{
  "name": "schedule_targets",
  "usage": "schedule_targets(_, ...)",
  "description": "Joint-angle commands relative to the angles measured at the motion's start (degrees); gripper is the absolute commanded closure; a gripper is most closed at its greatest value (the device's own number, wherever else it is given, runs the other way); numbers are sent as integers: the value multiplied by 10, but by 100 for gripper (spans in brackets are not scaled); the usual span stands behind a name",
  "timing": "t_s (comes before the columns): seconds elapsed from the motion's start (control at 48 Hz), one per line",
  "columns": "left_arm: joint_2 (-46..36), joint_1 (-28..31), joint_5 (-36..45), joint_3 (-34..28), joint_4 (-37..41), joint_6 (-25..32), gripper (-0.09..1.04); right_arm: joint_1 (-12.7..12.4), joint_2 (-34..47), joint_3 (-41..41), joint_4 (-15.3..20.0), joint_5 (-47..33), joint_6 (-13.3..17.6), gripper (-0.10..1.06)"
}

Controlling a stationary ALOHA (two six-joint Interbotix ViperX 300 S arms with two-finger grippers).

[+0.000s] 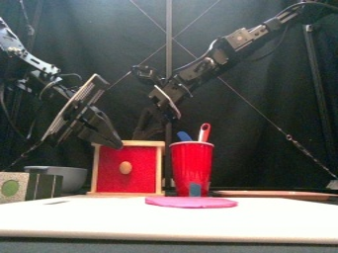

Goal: Get the cutter from the drawer then cut the dough then place the extra dough in the bowl
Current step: Open the drawer

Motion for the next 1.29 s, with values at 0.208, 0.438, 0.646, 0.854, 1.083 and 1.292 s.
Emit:
schedule_targets(0.208, 6, -17, 1, -13, -50, -68, 0, 12, -7, -2, -10, 14, 0, 92)
schedule_targets(0.438, 46, -36, -19, -29, -123, -91, -3, 13, -6, -4, -10, 23, -1, 92)
schedule_targets(0.646, 82, -42, -69, -55, -117, -89, -3, 16, -3, -13, -28, 43, 0, 92)
schedule_targets(0.854, 83, -43, -93, -47, -120, -89, -3, 21, 5, -54, -47, 66, -2, 92)
schedule_targets(1.083, 88, -43, -120, -41, -126, -89, -2, 29, 30, -62, -49, 92, -1, 92)
schedule_targets(1.292, 104, -42, -122, -48, -124, -88, 0, 28, 30, -51, -45, 107, 1, 92)
